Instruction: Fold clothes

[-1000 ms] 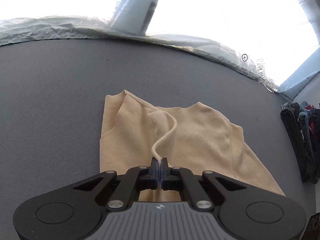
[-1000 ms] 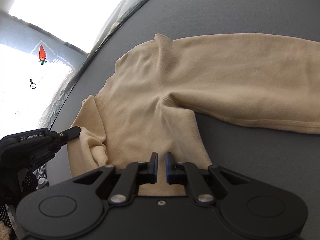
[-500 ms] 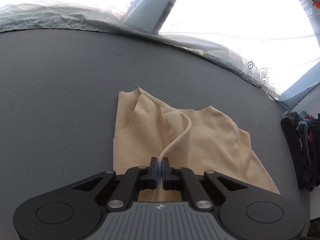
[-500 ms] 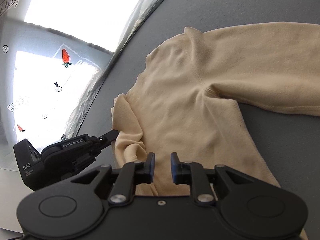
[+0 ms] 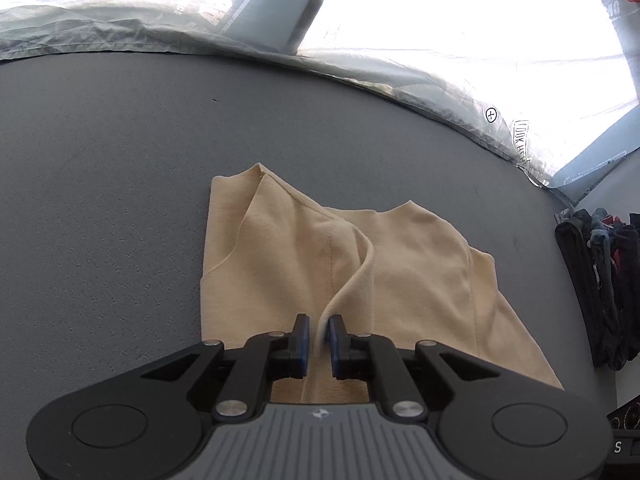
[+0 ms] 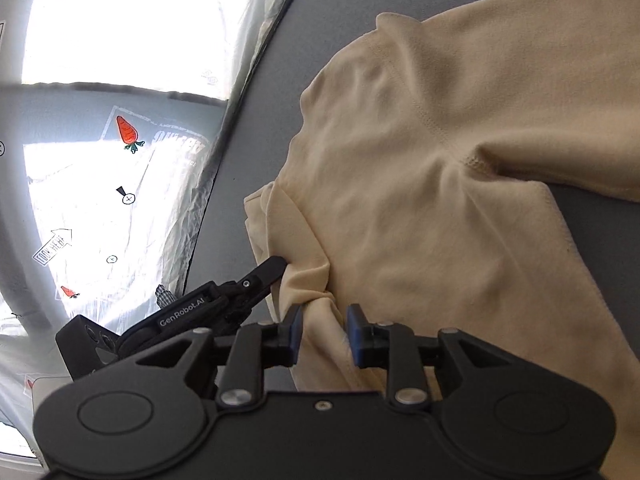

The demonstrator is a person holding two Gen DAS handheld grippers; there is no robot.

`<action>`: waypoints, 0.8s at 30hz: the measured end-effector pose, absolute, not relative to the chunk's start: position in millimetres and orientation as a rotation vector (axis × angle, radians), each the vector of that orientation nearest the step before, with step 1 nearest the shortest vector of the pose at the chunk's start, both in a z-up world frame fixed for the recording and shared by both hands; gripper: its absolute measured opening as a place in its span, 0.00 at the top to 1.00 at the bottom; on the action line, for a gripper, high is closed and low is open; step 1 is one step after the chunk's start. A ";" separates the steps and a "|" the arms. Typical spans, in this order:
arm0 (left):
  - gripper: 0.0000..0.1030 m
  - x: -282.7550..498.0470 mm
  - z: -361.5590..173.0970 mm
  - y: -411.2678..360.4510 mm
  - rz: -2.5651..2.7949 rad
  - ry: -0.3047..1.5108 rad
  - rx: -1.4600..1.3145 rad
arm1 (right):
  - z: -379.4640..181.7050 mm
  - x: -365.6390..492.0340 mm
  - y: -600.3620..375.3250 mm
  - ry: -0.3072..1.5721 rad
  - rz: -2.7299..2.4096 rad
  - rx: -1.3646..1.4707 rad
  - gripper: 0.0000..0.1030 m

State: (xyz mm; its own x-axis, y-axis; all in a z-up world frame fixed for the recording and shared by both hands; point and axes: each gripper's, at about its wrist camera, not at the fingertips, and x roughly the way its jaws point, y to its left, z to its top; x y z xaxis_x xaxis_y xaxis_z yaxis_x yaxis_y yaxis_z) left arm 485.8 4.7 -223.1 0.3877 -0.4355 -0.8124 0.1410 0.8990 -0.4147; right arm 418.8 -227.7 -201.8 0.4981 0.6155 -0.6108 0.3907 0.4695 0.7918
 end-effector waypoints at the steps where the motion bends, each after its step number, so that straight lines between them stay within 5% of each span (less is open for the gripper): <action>1: 0.73 486.4 -222.8 4.5 -0.377 1.117 -0.296 | -203.0 419.2 -227.1 1.112 0.175 1.124 0.72; 6: 0.66 493.1 -225.7 1.2 -0.425 1.138 -0.325 | -208.4 419.5 -227.0 1.123 0.166 1.116 0.75; 8: 0.68 494.7 -227.7 -2.9 -0.433 1.143 -0.321 | -208.7 420.3 -227.0 1.111 0.181 1.110 0.86; 10: 0.86 495.4 -229.5 -6.3 -0.427 1.140 -0.318 | -207.1 420.0 -226.7 1.097 0.186 1.104 0.91; 12: 0.93 493.9 -229.8 -4.0 -0.410 1.119 -0.359 | -204.3 418.4 -227.1 1.078 0.183 1.093 0.92; 24: 0.97 489.3 -246.0 23.1 -0.297 1.057 -0.494 | -222.3 409.5 -246.8 1.035 0.041 1.105 0.95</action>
State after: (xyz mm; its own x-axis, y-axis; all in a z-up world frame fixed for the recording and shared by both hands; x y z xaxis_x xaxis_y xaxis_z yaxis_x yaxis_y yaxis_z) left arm 489.3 23.1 -246.0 0.4664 -0.4614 -0.7547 -0.0005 0.8530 -0.5218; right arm 409.5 -246.8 -222.3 0.5583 0.4976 -0.6638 0.4435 0.4972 0.7457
